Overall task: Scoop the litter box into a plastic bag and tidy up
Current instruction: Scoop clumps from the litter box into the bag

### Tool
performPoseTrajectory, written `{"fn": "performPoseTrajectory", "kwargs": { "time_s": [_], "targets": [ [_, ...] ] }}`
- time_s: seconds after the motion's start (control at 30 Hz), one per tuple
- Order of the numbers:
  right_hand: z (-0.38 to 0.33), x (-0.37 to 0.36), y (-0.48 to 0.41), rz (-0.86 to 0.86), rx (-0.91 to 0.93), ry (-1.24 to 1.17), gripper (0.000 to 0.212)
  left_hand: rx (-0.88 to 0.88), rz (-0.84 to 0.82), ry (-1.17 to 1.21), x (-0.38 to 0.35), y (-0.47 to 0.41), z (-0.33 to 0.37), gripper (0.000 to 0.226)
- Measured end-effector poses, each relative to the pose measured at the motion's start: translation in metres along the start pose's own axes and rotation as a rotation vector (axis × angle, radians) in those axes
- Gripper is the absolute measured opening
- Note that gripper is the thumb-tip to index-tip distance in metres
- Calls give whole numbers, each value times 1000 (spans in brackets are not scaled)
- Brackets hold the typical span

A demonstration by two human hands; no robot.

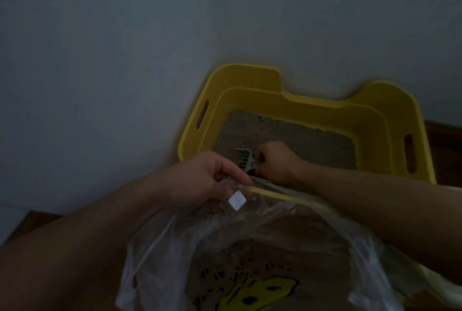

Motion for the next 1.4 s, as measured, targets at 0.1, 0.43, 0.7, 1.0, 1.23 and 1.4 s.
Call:
{"fn": "performPoseTrajectory", "kwargs": {
  "time_s": [0.1,0.43,0.7,1.0,1.23,1.4],
  "targets": [
    [2,1,2,13,10,-6,10,-1,4,-1,0,0,0,40],
    [18,19,15,90,1,-63,14,0,6,-17,-2,1,3,39],
    [21,37,33,156,7,-90,14,-7,40,-109,-2,4,9,37],
    [19,51,53,206,-2,-128,14,-53,116,-200,-10,12,16,33],
    [21,60,65,209,-18,-134,14,-86,109,-170,-9,20,19,35],
    [24,64,71,225,-14,-89,15,-81,87,-207,-11,23,17,32]
  ]
}}
Point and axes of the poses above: each hand's wrist, its own y-axis away from the middle knuckle, its own x-axis out of the back of the hand, z = x × y, the point moved 1 cm from there along -y, towards the middle knuckle, and after that the axes turned 2 degrees about -x, right-handed, at the moved point
